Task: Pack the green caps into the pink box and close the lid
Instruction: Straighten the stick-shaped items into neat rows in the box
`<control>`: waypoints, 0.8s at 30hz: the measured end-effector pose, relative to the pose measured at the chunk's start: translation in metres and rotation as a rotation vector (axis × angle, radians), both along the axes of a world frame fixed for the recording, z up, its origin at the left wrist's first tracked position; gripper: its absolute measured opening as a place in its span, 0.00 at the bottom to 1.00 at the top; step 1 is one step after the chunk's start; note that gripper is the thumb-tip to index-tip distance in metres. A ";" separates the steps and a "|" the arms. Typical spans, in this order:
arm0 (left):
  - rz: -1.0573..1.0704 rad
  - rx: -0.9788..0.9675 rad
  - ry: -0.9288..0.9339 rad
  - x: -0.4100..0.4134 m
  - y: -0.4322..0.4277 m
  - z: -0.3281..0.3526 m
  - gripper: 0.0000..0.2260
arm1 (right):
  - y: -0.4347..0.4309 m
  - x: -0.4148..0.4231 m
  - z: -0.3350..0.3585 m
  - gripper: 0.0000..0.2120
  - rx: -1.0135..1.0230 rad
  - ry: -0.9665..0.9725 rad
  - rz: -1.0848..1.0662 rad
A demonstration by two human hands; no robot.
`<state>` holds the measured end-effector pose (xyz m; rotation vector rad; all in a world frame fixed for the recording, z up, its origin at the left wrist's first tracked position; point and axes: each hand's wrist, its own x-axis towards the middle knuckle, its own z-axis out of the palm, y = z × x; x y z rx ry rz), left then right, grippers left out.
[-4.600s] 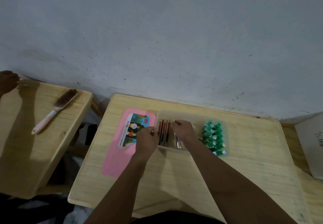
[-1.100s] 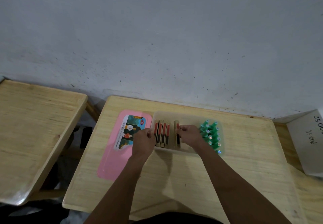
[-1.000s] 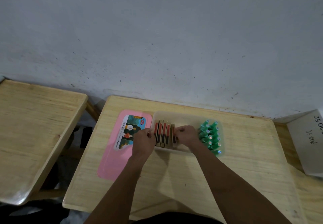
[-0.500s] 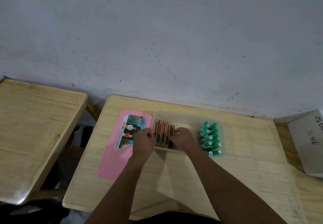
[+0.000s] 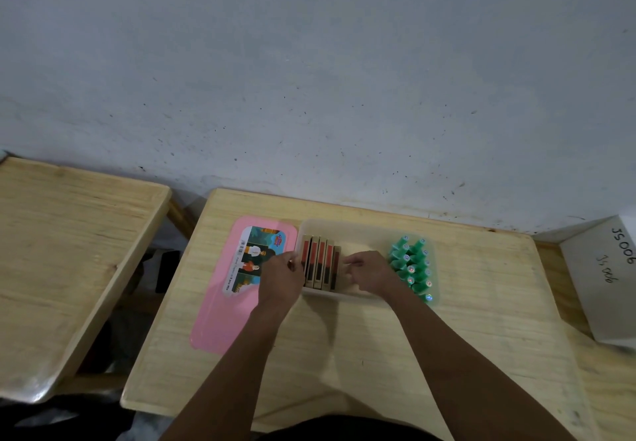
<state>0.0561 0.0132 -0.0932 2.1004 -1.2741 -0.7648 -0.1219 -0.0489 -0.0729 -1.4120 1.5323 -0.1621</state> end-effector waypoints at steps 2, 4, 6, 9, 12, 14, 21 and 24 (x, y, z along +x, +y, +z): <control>-0.004 -0.020 -0.011 0.002 0.006 -0.005 0.15 | 0.005 -0.002 0.010 0.08 -0.069 -0.029 0.065; 0.024 -0.078 -0.068 0.007 0.017 -0.008 0.20 | 0.013 -0.007 0.019 0.04 -0.073 -0.075 0.188; 0.122 -0.077 -0.205 0.017 0.028 -0.013 0.22 | 0.020 -0.011 0.023 0.09 -0.053 -0.076 0.330; 0.305 0.240 -0.336 0.038 0.042 -0.021 0.25 | 0.030 -0.015 0.019 0.09 -0.063 -0.066 0.398; 0.333 0.433 -0.310 0.050 0.050 -0.024 0.28 | 0.034 -0.015 0.016 0.08 -0.127 -0.040 0.379; 0.349 0.420 -0.280 0.051 0.049 -0.022 0.28 | 0.035 -0.014 0.017 0.08 -0.139 -0.033 0.383; 0.565 0.492 -0.006 0.059 0.048 -0.004 0.25 | 0.043 -0.016 0.013 0.07 -0.172 -0.049 0.311; 0.636 0.335 0.109 0.066 0.048 0.009 0.21 | 0.045 -0.015 0.014 0.07 -0.172 -0.046 0.304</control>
